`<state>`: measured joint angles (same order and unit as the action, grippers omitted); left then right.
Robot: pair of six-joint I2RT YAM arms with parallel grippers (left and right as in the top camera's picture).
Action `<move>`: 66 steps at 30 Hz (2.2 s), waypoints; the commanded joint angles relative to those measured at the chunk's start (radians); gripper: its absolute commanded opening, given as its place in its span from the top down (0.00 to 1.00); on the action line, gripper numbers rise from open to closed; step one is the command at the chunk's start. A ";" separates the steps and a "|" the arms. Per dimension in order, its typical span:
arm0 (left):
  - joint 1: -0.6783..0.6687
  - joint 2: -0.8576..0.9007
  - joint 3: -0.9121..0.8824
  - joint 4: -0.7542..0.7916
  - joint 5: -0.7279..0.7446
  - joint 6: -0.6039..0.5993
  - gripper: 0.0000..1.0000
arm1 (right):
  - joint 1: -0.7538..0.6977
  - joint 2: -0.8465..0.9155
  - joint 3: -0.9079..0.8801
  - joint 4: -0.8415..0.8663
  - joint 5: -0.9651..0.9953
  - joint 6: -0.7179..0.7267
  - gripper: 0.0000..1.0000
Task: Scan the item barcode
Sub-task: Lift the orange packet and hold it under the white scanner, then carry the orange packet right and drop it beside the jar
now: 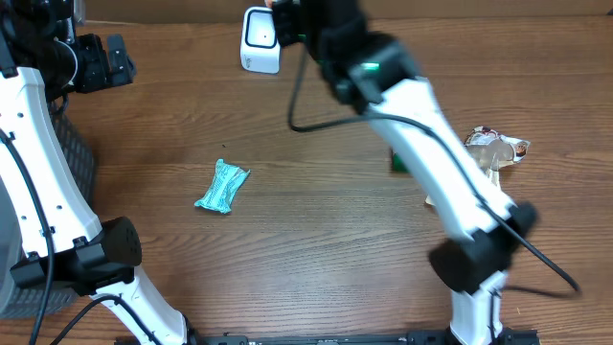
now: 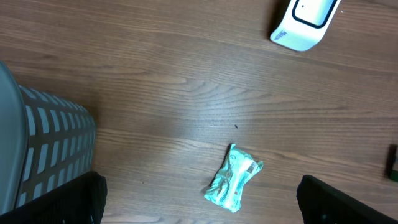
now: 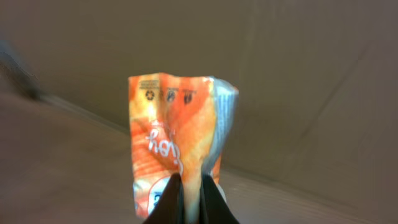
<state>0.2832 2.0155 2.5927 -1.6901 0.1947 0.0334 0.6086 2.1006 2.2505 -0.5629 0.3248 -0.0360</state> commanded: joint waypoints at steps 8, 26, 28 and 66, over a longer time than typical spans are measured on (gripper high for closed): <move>-0.003 -0.013 0.014 0.001 0.000 0.012 0.00 | -0.009 0.354 -0.006 0.491 0.175 -0.698 0.96; -0.003 -0.013 0.014 0.001 0.001 0.012 0.01 | -0.004 0.507 -0.006 0.607 0.112 -0.893 0.96; -0.003 -0.013 0.014 0.001 0.001 0.012 0.00 | 0.000 0.507 -0.006 0.607 0.111 -0.893 0.96; -0.003 -0.013 0.014 0.001 0.000 0.012 0.00 | -0.254 -0.158 -0.239 -0.871 -0.463 0.246 0.96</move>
<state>0.2832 2.0155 2.5927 -1.6901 0.1944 0.0334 0.3809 1.9388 2.0708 -1.4467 -0.1249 0.1589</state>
